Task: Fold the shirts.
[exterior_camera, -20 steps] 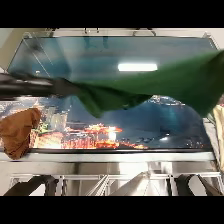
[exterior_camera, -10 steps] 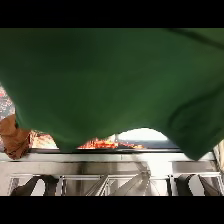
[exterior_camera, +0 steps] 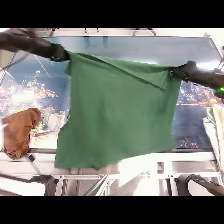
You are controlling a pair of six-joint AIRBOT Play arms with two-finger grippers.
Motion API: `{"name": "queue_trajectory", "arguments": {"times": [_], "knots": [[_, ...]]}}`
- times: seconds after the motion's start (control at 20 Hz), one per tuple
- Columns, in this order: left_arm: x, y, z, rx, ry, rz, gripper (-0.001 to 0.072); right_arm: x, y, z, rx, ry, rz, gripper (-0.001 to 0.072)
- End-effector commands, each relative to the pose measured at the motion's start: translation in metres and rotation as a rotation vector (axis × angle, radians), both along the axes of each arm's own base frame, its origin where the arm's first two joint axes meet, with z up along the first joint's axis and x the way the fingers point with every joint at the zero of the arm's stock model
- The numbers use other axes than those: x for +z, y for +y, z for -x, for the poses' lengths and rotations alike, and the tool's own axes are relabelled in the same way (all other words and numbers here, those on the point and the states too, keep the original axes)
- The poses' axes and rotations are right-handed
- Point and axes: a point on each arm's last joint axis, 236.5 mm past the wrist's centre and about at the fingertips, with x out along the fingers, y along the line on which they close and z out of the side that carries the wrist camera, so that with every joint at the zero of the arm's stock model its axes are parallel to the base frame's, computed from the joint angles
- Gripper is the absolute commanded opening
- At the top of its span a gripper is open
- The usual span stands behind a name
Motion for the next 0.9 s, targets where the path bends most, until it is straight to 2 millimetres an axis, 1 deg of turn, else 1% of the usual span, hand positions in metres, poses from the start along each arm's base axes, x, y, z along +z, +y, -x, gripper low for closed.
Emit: {"name": "queue_trajectory", "arguments": {"times": [0.0,0.05,0.1,0.15,0.2,0.25,0.3,0.35,0.4,0.5,0.6,0.65,0.7,0.75,0.85], "knots": [[-0.059,0.000,-0.079,0.106,-0.051,-0.017,0.0257,-0.064,-0.049,-0.055,-0.135,0.070,0.069,0.0144],[-0.054,0.009,-0.088,0.147,-0.089,-0.007,0.0576,-0.059,-0.055,-0.059,-0.106,0.078,0.048,0.0404],[-0.050,0.021,-0.088,0.183,-0.095,-0.004,0.0720,-0.052,-0.060,-0.058,-0.074,0.083,0.029,0.0436],[-0.046,0.035,-0.083,0.205,-0.093,-0.008,0.0720,-0.045,-0.067,-0.052,-0.049,0.092,0.011,0.0436],[-0.043,0.055,-0.074,0.224,-0.077,-0.033,0.0720,-0.042,-0.074,-0.042,-0.028,0.109,-0.010,0.0435],[-0.042,0.076,-0.059,0.244,-0.035,-0.057,0.0692,-0.045,-0.081,-0.026,0.009,0.146,-0.018,0.0434],[-0.043,0.092,-0.040,0.260,0.035,-0.059,0.0554,-0.054,-0.088,-0.007,0.054,0.202,-0.011,0.0433],[-0.045,0.108,-0.017,0.267,0.110,-0.060,0.0439,-0.071,-0.097,0.021,0.099,0.301,0.006,0.0433],[-0.048,0.122,0.006,0.277,0.186,-0.044,0.0427,-0.090,-0.101,0.049,0.144,0.403,0.021,0.0434],[-0.060,0.139,0.052,0.309,0.315,0.004,0.0426,-0.133,-0.096,0.106,0.208,0.603,-0.006,0.0433],[-0.081,0.152,0.100,0.371,0.411,0.033,0.0426,-0.176,-0.092,0.152,0.221,0.751,-0.004,0.0434],[-0.094,0.156,0.127,0.407,0.454,0.044,0.0427,-0.194,-0.095,0.168,0.219,0.799,0.023,0.0434],[-0.107,0.158,0.152,0.434,0.498,0.049,0.0427,-0.209,-0.098,0.179,0.214,0.828,0.057,0.0434],[-0.120,0.159,0.179,0.460,0.554,0.066,0.0427,-0.217,-0.098,0.184,0.214,0.831,0.069,0.0434],[-0.142,0.157,0.224,0.526,0.663,0.108,0.0428,-0.229,-0.097,0.188,0.206,0.829,0.082,0.0434]]}}
